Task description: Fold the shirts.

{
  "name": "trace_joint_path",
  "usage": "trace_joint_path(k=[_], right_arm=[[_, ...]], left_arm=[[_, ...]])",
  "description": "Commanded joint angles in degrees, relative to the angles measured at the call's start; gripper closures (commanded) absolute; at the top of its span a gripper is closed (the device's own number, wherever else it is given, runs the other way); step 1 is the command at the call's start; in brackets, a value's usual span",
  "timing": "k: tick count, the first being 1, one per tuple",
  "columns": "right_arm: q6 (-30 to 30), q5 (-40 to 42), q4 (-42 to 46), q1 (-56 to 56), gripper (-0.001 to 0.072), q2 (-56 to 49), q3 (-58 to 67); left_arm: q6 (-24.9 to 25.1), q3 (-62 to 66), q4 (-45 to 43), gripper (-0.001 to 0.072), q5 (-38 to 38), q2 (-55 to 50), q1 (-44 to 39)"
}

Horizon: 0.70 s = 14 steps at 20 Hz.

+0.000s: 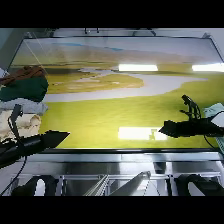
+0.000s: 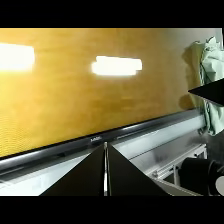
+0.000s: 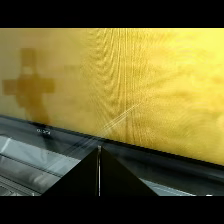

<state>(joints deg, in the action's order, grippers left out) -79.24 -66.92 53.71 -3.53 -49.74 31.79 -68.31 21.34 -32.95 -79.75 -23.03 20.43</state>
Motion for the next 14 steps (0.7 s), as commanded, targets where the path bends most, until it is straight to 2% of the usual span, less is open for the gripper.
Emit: trace_joint_path(k=[1, 5, 9, 11, 12, 13, 14], right_arm=[[0.0, 0.1, 0.0, 0.1, 0.0696, 0.0, 0.0], [0.0, 0.1, 0.0, 0.1, 0.0696, 0.0, 0.0], [0.0, 0.1, 0.0, 0.1, 0.0696, 0.0, 0.0], [0.0, 0.1, 0.0, 0.1, 0.0696, 0.0, 0.0], [0.0, 0.1, 0.0, 0.0, 0.0696, 0.0, 0.0], [0.0, 0.1, 0.0, 0.0, 0.0696, 0.0, 0.0], [0.0, 0.1, 0.0, 0.0, 0.0697, 0.0, 0.0]], left_arm=[[0.1, 0.0, 0.0, 0.0684, -0.7, -3.6, 0.1], [3.7, 0.8, -0.3, 0.0685, 0.4, -8.9, 0.1], [4.6, 16.6, -5.8, 0.0676, 6.6, -18.7, 0.3], [3.5, 29.0, -12.5, 0.0261, 10.3, -25.9, 1.4], [3.0, 36.2, -15.4, 0.002, 12.3, -30.6, 2.4], [2.8, 43.6, -17.6, -0.0013, 14.3, -35.9, 3.3], [2.8, 50.8, -19.7, -0.0013, 15.6, -41.4, 4.1]])
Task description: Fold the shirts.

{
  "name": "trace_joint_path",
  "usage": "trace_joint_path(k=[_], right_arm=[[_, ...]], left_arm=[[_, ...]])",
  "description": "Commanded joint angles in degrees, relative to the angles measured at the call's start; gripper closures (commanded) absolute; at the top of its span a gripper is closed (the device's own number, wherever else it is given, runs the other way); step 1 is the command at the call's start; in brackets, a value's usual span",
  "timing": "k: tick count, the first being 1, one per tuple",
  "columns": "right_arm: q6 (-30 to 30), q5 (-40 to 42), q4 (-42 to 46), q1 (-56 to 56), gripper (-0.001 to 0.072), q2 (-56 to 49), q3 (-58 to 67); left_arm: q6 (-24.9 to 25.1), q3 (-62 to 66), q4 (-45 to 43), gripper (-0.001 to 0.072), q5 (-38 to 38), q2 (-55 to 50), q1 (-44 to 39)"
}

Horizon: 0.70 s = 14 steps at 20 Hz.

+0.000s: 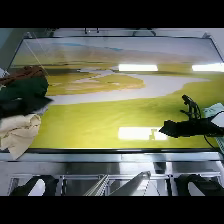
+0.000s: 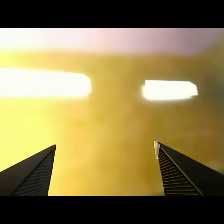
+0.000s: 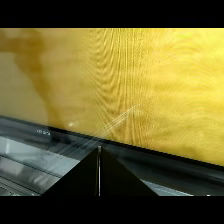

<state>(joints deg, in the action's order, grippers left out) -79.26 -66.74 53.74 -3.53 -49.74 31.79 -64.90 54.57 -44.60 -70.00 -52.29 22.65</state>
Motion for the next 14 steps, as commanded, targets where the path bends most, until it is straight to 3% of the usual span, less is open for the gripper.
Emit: trace_joint_path(k=[1, 5, 7, 9, 12, 14], right_arm=[[0.0, -0.1, 0.0, 0.0, 0.0696, 0.0, 0.0], [0.0, -0.1, 0.0, 0.1, 0.0696, 0.0, 0.0], [0.0, -0.1, 0.0, 0.0, 0.0696, 0.0, 0.0], [0.0, -0.1, 0.0, 0.1, 0.0696, 0.0, 0.0], [0.0, -0.1, 0.0, 0.1, 0.0696, 0.0, 0.0], [0.0, -0.1, 0.0, 0.1, 0.0696, 0.0, 0.0]], left_arm=[[-0.6, 25.2, -10.4, -0.0013, 6.5, -18.4, 2.2], [-0.8, 57.4, -17.9, -0.0013, 4.2, -47.1, 2.3], [-4.2, 69.4, -21.5, -0.0013, 3.1, -58.9, 2.3], [-6.4, 69.2, -23.0, -0.0013, 8.3, -64.6, 2.4], [-6.1, 58.5, -23.5, -0.0013, 22.7, -66.2, 2.4], [-6.1, 59.2, -23.7, -0.0013, 24.9, -69.0, 2.6]])
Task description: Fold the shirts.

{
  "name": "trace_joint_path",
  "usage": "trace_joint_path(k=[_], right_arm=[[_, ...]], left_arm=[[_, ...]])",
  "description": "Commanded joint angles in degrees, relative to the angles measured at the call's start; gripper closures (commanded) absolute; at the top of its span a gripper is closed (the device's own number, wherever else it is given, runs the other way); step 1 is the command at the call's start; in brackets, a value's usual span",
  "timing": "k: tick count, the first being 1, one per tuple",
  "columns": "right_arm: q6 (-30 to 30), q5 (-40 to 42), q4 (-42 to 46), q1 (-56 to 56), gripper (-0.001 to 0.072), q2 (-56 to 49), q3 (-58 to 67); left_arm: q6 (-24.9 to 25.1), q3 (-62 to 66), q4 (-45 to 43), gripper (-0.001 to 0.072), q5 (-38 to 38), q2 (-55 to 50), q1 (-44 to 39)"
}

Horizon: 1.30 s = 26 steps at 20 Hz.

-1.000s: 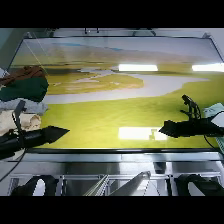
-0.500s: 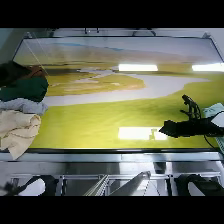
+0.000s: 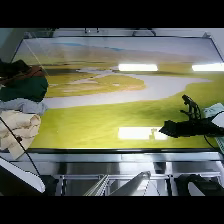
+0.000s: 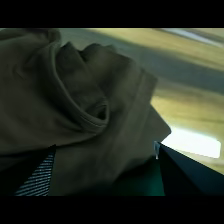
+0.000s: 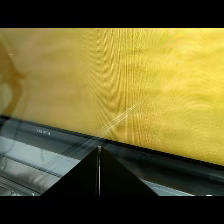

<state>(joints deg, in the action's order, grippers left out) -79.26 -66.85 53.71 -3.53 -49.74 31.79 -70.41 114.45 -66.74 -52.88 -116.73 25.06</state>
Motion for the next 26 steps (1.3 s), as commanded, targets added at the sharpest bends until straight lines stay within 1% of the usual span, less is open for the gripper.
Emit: trace_joint_path(k=[1, 3, 4, 5, 7, 8, 10, 11, 14, 15, 17, 18, 20, 22, 24, 26], right_arm=[[0.0, 0.0, 0.0, 0.1, 0.0696, 0.0, 0.0], [0.0, 0.0, 0.0, 0.1, 0.0696, 0.0, 0.0], [0.0, 0.0, 0.0, 0.1, 0.0696, 0.0, 0.0], [0.0, 0.1, 0.0, 0.1, 0.0697, 0.0, 0.0], [0.0, 0.9, 0.0, 0.0, 0.0696, 0.0, 0.0], [0.0, 0.9, 0.0, 0.0, 0.0696, 0.0, 0.0], [0.0, 1.0, 0.0, 0.1, 0.0696, 0.0, 0.0], [0.0, 1.1, 0.0, 0.1, 0.0696, 0.0, 0.0], [0.0, 1.1, 0.0, 0.1, 0.0696, 0.0, 0.0], [0.0, 1.1, 0.0, 0.1, 0.0696, 0.0, 0.0], [0.0, 1.1, 0.0, 0.1, 0.0696, 0.0, 0.0], [0.0, 1.1, 0.0, 0.1, 0.0696, 0.0, 0.0], [0.0, 1.1, 0.0, 0.1, 0.0696, 0.0, 0.0], [0.0, 1.1, 0.0, 0.0, 0.0696, 0.0, 0.0], [0.0, 1.1, 0.0, 0.1, 0.0696, 0.0, 0.0], [0.0, 1.1, 0.0, 0.0, 0.0696, 0.0, 0.0]], left_arm=[[-0.6, 1.5, -2.4, -0.0013, 6.6, -6.5, 0.3], [-0.6, 5.1, -4.5, -0.0007, 4.3, -9.7, -0.2], [-0.6, 5.0, -4.8, 0.0011, 4.4, -10.3, -0.5], [-0.6, 4.1, -5.3, 0.0076, 5.0, -10.1, -1.0], [-0.6, 2.6, -5.6, 0.0626, 5.0, -8.9, -2.2], [-0.6, 2.6, -5.2, 0.0674, 4.4, -7.8, -2.7], [-0.5, 2.6, -3.4, 0.0674, 4.9, -3.7, -4.2], [0.3, 2.6, -1.1, 0.0674, 5.9, -0.7, -5.0], [8.0, 2.6, 11.8, 0.0674, 8.9, 9.5, -8.5], [9.8, 2.6, 16.1, 0.0674, 9.5, 12.8, -9.9], [12.1, 2.6, 23.5, 0.0674, 8.2, 19.2, -13.4], [13.0, 2.6, 24.9, 0.0674, 7.5, 22.1, -15.7], [12.9, 2.6, 24.7, 0.0673, 4.6, 26.9, -20.7], [11.3, 2.5, 24.7, 0.0674, -3.4, 29.9, -25.7], [6.7, 2.5, 24.7, 0.0674, -11.8, 30.7, -30.8], [2.8, 0.5, 24.7, 0.0674, -17.7, 30.7, -35.3]])
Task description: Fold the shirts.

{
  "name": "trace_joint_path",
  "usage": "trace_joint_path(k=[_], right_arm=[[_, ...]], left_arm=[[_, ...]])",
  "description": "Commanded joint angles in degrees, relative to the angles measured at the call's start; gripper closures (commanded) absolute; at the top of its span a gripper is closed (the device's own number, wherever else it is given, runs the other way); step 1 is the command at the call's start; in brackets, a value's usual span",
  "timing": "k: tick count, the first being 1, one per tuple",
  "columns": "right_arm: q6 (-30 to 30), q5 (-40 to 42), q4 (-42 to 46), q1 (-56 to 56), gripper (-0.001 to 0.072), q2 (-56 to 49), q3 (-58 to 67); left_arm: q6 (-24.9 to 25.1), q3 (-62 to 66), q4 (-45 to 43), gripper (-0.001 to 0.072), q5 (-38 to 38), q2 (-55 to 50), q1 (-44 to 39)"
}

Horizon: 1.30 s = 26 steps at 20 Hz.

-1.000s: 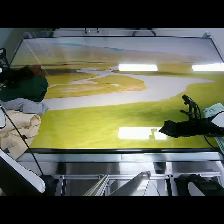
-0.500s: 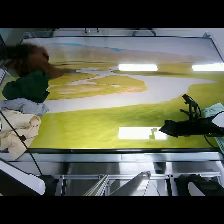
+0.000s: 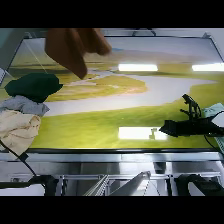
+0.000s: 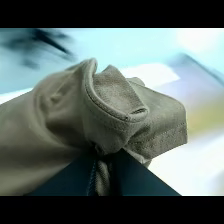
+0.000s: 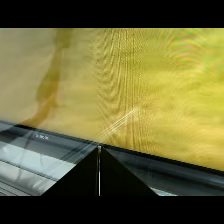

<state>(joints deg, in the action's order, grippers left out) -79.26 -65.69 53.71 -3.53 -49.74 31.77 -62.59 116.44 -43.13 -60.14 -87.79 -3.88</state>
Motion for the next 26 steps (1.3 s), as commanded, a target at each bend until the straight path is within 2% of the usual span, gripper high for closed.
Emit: trace_joint_path(k=[1, 4, 5, 6, 7, 11, 14, 15, 16, 17, 21, 23, 24, 26], right_arm=[[0.0, -0.1, 0.0, 0.0, 0.0696, 0.0, 0.0], [-0.2, -0.6, -0.5, 0.0, 0.0696, 0.0, 0.0], [-0.2, -0.8, -1.6, 0.1, 0.0696, 0.0, 0.0], [-0.2, -1.2, -2.6, 0.0, 0.0696, 0.1, 0.0], [-0.2, -2.2, -3.0, 0.0, 0.0696, 0.1, 0.0], [-0.2, -6.6, -3.5, 0.0, 0.0696, 0.1, 0.0], [-0.2, -6.5, -3.7, 0.0, 0.0695, 0.0, 0.0], [-0.2, -5.4, -4.5, 0.0, 0.0669, -0.4, 0.0], [-0.2, -4.2, -5.0, 0.0, 0.0483, -1.0, 0.0], [-0.2, -3.7, -4.9, 0.1, 0.0201, -2.2, -0.1], [0.0, -0.9, -6.4, 0.2, 0.0196, -8.1, -2.4], [0.0, 1.8, -6.4, 0.2, 0.0201, -11.3, -2.8], [0.7, 2.5, -6.4, 0.3, 0.026, -12.9, -2.8], [2.6, 3.4, -6.4, 1.7, 0.0283, -16.0, -2.8]], left_arm=[[-6.7, -3.4, 1.1, 0.0674, -12.4, 1.7, -8.5], [-8.5, -11.4, 1.0, 0.0671, -14.7, 1.3, -14.2], [-8.4, -13.9, 0.9, 0.0521, -14.3, 1.0, -15.5], [-8.4, -16.2, 0.6, 0.0225, -13.6, 0.7, -16.5], [-8.5, -17.7, 0.6, -0.0013, -12.7, 0.4, -16.8], [-9.9, -18.5, 0.1, -0.0011, -16.8, -0.5, -11.3], [-12.5, -22.9, -4.2, -0.0011, -24.1, -0.5, -5.1], [-12.4, -25.7, -4.4, -0.0011, -25.0, -0.5, -3.3], [-12.3, -29.4, -4.4, -0.001, -24.9, -0.5, -1.5], [-11.2, -33.4, -4.5, -0.001, -23.8, -0.5, -0.3], [-5.7, -47.4, -4.9, -0.0009, -14.8, -1.0, 0.6], [-5.4, -50.5, -4.9, -0.0007, -10.6, -3.1, 0.1], [-5.4, -50.4, -4.8, 0.001, -10.2, -4.9, 0.0], [-5.4, -48.5, -4.9, 0.0011, -11.7, -9.7, -1.5]])
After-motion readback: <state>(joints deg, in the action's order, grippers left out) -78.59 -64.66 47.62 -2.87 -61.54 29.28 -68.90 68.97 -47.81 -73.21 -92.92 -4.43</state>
